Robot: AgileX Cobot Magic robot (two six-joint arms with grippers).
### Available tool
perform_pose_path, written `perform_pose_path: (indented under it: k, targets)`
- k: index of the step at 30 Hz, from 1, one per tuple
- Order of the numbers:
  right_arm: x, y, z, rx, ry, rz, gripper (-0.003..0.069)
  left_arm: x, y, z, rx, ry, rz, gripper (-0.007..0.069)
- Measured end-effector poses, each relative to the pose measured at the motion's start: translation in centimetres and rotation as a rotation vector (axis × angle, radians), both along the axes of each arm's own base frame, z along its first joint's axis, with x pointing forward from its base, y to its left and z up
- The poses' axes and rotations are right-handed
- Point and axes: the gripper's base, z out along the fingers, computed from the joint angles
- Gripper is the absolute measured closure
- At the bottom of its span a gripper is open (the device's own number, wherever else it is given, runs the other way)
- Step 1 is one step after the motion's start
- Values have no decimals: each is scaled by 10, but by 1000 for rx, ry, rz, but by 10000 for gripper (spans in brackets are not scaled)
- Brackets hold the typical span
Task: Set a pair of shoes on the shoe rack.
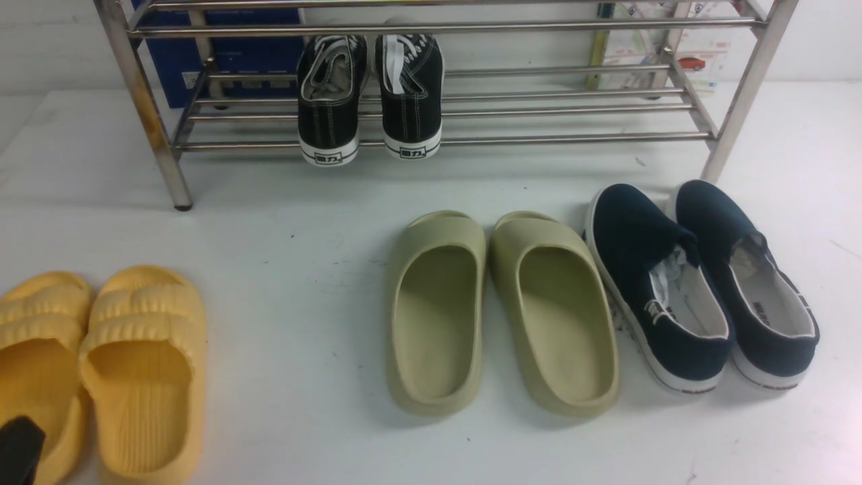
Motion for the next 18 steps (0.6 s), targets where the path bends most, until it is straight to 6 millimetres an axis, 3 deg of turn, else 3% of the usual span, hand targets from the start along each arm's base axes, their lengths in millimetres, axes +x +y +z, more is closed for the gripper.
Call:
perform_pose_path:
  k: [6,18]
  targets:
    - [0,0,0,0,-1,0,419,-3,-3,-18,-35,179,-21,638]
    - [0,0,0,0,-1,0,419,-4,-3,-19,-34,194,-22,638]
